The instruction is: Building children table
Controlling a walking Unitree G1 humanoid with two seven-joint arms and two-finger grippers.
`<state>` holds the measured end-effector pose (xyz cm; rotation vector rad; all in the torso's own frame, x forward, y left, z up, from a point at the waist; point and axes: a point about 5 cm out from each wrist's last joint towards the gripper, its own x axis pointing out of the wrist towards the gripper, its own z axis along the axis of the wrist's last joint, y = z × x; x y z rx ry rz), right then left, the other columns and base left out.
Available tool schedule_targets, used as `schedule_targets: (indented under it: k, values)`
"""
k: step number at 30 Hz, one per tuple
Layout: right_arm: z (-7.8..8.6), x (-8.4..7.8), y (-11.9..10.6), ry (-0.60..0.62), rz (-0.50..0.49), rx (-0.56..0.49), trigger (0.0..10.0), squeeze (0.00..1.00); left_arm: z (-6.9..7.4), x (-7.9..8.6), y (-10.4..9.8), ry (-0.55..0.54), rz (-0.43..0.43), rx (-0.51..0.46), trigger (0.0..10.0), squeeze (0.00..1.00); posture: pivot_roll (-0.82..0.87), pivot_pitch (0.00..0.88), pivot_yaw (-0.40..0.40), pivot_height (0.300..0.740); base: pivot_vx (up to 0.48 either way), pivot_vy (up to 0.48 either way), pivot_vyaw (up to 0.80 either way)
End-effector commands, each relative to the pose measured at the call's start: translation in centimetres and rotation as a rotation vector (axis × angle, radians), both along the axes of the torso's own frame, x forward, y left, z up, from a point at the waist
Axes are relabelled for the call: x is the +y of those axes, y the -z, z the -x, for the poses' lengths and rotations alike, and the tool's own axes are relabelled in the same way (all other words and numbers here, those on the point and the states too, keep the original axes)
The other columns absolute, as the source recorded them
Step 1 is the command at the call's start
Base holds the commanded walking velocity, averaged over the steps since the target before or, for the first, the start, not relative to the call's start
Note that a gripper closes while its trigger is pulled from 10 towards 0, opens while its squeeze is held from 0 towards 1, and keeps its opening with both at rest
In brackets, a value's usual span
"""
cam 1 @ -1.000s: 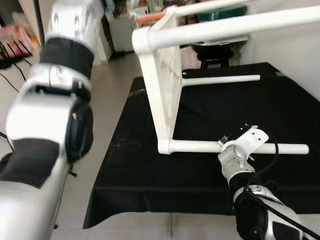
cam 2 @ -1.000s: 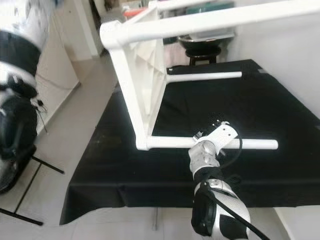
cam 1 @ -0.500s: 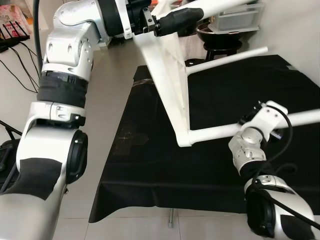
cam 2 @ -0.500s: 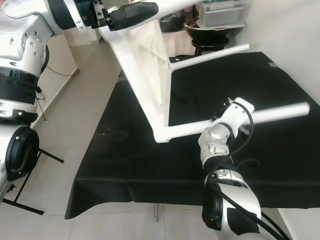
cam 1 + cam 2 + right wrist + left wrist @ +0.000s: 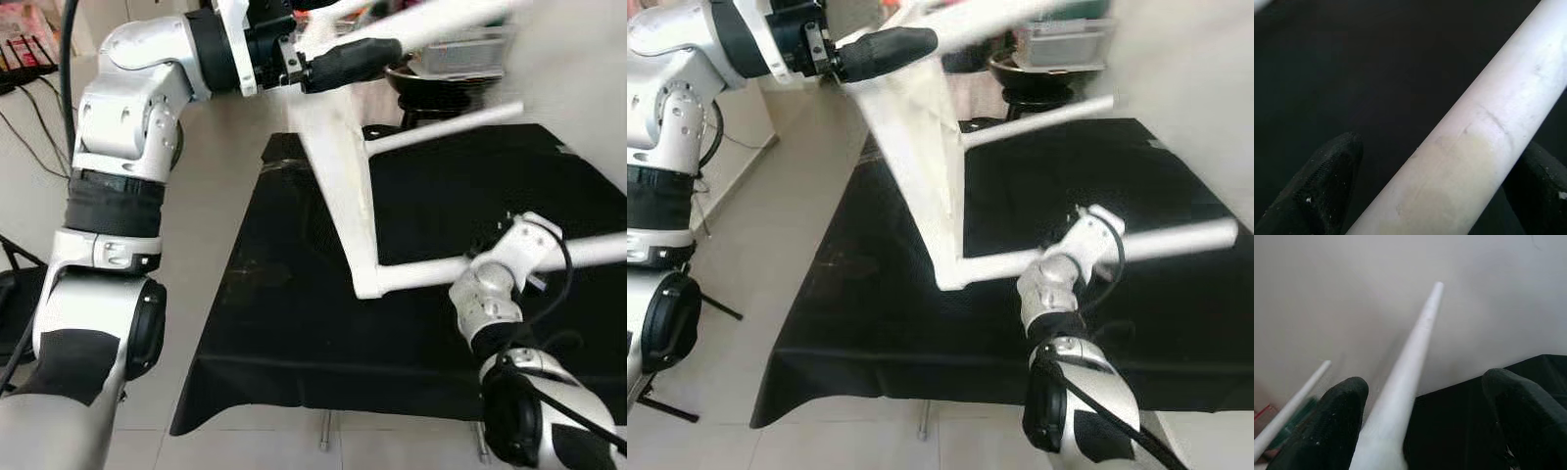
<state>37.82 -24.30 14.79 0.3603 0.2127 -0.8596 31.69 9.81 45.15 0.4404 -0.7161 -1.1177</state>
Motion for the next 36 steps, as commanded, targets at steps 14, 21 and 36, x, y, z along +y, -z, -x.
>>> schedule_targets:
  k: [14,21,36]
  values:
    - [0.4,0.3,1.1,-0.055,0.193,0.112,10.0,1.00,0.9,0.7,0.7,-0.027,-0.005,0.001,10.0,0.00,0.11,0.054,0.032,0.740,0.000,0.000,0.00]
    - [0.5,0.8,2.0,-0.064,0.095,0.120,10.0,1.00,0.9,1.1,0.9,-0.054,0.000,0.000,10.0,0.00,0.11,0.055,0.029,0.740,0.000,0.000,0.00]
    - [0.5,1.5,2.7,-0.090,0.012,0.125,10.0,1.00,-4.0,4.2,8.6,-0.494,0.115,0.144,10.0,0.00,0.10,0.068,0.025,0.740,0.000,0.000,0.00]
